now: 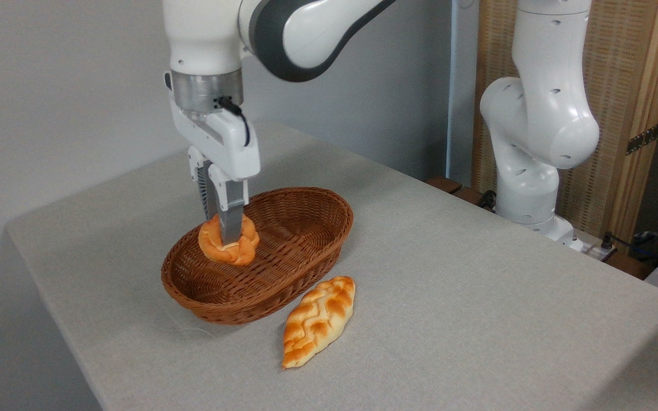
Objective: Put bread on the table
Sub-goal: 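Carry the bun over the basket rim and lower it beside the braided loaf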
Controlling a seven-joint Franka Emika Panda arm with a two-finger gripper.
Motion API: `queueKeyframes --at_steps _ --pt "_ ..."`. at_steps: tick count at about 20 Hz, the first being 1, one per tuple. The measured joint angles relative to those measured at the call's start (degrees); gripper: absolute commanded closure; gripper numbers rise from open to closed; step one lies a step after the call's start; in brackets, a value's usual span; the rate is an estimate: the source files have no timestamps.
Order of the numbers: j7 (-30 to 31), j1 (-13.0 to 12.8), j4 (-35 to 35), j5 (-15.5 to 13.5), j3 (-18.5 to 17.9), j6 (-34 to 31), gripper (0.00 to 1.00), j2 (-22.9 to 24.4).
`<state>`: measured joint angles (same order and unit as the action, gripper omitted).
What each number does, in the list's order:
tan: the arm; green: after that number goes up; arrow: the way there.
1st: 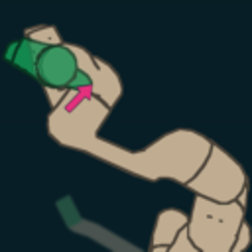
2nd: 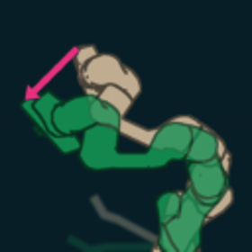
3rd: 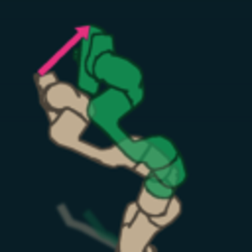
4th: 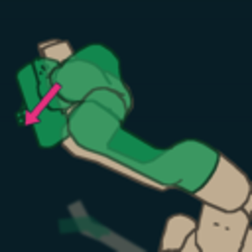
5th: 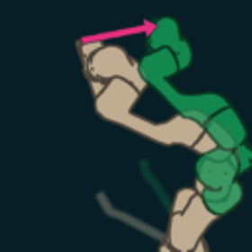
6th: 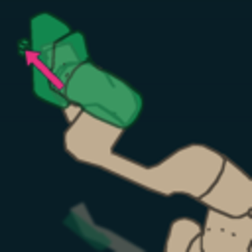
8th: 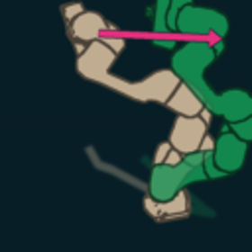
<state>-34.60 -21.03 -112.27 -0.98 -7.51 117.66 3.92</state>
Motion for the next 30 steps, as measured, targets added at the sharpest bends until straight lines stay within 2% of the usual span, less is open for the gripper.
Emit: queueKeyframes --at_steps 3,8,13,14,15,16,23,30 --pt "-0.02 0.12 0.03 0.01 -3.05 -3.01 0.52 2.13" --pt "-1.36 0.34 0.03 0.17 -8.58 -6.33 0.53 3.76" --pt "-3.36 0.78 -0.23 2.29 -11.60 -8.76 0.52 3.75" --pt "-3.44 0.87 -0.50 3.10 -11.85 -9.02 0.47 3.67" --pt "-3.46 0.94 -0.83 3.96 -12.16 -9.10 0.26 3.57" --pt "-3.93 0.95 -1.17 4.61 -12.70 -9.12 0.02 3.44" --pt "-8.75 1.12 -1.85 5.11 -16.11 -10.85 0.00 3.04" --pt "-8.87 1.00 -1.91 5.11 -16.23 -11.00 0.00 2.16"
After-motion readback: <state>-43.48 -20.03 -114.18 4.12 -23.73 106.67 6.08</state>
